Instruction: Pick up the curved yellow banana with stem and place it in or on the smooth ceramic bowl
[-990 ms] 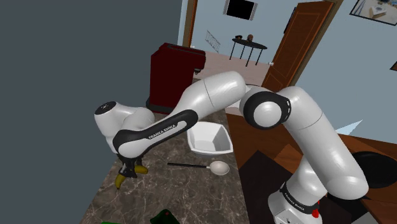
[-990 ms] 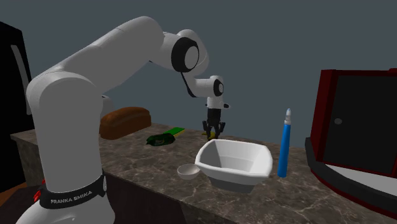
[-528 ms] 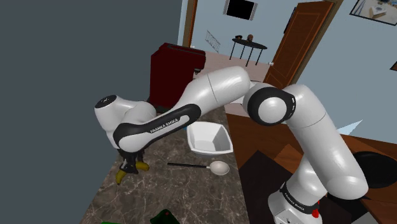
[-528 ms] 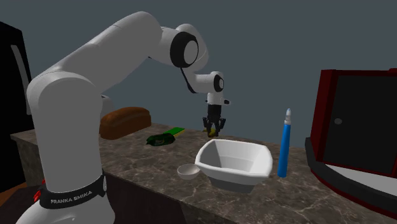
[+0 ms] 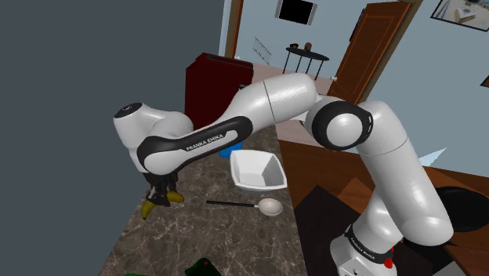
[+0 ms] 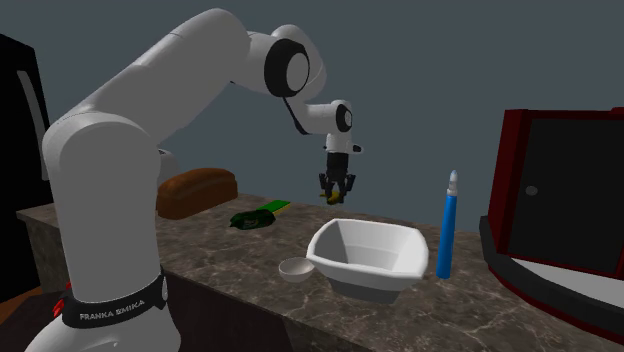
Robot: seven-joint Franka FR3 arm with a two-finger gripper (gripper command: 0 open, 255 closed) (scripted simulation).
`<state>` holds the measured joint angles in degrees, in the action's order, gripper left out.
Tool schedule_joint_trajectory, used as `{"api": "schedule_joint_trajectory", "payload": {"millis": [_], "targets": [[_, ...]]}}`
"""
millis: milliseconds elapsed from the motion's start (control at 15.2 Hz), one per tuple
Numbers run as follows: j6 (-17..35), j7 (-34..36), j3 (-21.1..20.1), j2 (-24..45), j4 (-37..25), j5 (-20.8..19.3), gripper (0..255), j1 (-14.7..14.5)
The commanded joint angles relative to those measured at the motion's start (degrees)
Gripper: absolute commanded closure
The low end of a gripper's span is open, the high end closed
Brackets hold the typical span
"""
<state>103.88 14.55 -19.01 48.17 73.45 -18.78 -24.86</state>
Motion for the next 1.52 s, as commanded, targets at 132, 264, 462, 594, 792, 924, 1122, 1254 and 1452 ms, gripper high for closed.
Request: {"api": "schedule_joint_trajectory", "payload": {"millis": [132, 264, 462, 594, 792, 924, 1122, 1254, 1452], "targets": [[-2.0, -0.3, -0.3, -1.5, -0.5, 0.4, 255, 0.1], [-3.1, -0.4, -0.5, -2.2, -0.9, 0.6, 255, 0.1], [-4.7, -0.7, -0.7, -3.2, -1.6, 0.9, 255, 0.1], [-5.8, -0.9, -0.8, -3.8, -2.2, 1.1, 255, 0.1], [-7.6, -1.1, -0.9, -4.6, -3.2, 1.3, 255, 0.1], [-8.8, -1.3, -1.0, -5.1, -4.0, 1.5, 255, 0.0], [-10.7, -1.6, -1.1, -5.7, -5.3, 1.7, 255, -0.1], [-9.3, -2.1, -1.3, -8.3, -1.3, 2.1, 255, 1.4], [-4.8, -3.8, -1.6, -14.9, 9.5, 3.0, 255, 5.4]]}}
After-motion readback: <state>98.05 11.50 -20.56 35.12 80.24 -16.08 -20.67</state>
